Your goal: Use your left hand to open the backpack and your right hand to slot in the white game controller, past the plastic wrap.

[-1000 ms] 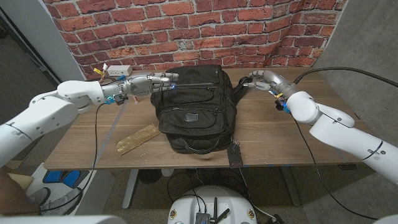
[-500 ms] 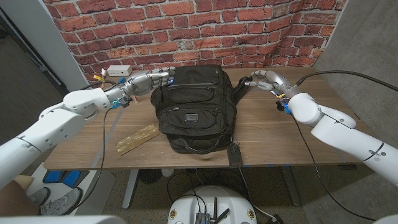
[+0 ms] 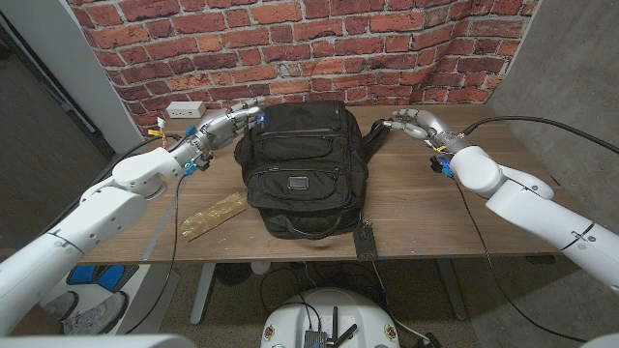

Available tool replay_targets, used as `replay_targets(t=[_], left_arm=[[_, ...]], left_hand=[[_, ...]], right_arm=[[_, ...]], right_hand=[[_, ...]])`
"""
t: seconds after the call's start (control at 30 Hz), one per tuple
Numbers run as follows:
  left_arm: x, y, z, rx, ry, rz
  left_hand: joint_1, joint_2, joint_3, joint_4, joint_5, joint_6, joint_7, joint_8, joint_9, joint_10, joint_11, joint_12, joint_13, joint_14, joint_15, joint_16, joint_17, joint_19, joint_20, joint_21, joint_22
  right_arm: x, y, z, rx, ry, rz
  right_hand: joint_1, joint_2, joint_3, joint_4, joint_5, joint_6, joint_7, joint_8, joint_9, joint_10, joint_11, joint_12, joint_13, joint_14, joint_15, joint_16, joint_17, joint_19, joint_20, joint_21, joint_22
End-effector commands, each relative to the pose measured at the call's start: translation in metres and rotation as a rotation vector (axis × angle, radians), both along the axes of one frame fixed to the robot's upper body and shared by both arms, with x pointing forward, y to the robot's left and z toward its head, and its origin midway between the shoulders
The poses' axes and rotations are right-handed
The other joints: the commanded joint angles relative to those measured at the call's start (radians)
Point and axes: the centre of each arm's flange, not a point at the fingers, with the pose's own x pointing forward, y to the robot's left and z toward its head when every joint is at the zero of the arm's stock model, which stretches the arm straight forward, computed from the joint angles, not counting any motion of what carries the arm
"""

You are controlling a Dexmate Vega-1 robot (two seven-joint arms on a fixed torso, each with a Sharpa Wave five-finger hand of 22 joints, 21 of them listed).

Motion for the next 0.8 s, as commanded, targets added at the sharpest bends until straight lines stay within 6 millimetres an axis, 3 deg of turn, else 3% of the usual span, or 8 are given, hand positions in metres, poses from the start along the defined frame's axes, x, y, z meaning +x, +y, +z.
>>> replay_targets(t=[0.03, 0.43, 0.8], left_arm=[[0.008, -0.009, -0.015, -0.115, -0.023, 0.062], [0.010, -0.011, -0.023, -0.200, -0.064, 0.165], [0.015, 0.012, -0.026, -0.234, -0.102, 0.256]], left_hand=[[-0.013, -0.001, -0.005, 0.000, 0.003, 0.015, -0.002, 0.007, 0.000, 0.008, -0.006, 0.009, 0.002, 0.004, -0.005, 0.004, 0.003, 0.007, -0.066, 0.003, 0.002], [-0.031, 0.003, -0.010, 0.003, 0.001, 0.013, -0.009, 0.003, -0.001, 0.020, -0.012, 0.011, 0.002, 0.008, -0.011, 0.004, 0.004, 0.011, -0.069, 0.003, 0.002], [-0.064, 0.009, -0.020, 0.013, 0.001, -0.005, -0.018, -0.004, 0.000, 0.017, -0.015, 0.008, 0.002, 0.001, -0.019, 0.001, 0.004, -0.007, -0.074, -0.003, 0.003]], right_arm=[[0.015, -0.008, -0.001, 0.101, -0.008, 0.076], [0.025, -0.015, 0.000, 0.212, 0.000, 0.154], [0.033, -0.014, 0.000, 0.283, 0.022, 0.180]], right_hand=[[-0.020, 0.003, 0.000, 0.011, 0.000, -0.006, -0.003, -0.005, 0.002, -0.008, 0.002, -0.003, -0.002, -0.013, -0.011, -0.005, -0.001, -0.013, -0.007, -0.003, -0.001], [-0.061, 0.013, -0.003, 0.032, 0.000, -0.018, 0.001, -0.008, -0.001, -0.026, 0.009, -0.008, -0.008, -0.040, -0.009, -0.017, -0.005, -0.044, -0.003, -0.009, -0.002], [-0.097, 0.010, -0.007, 0.046, 0.001, -0.041, 0.001, -0.012, -0.003, -0.049, 0.014, -0.010, -0.015, -0.069, -0.008, -0.027, -0.013, -0.091, -0.004, -0.015, -0.004]])
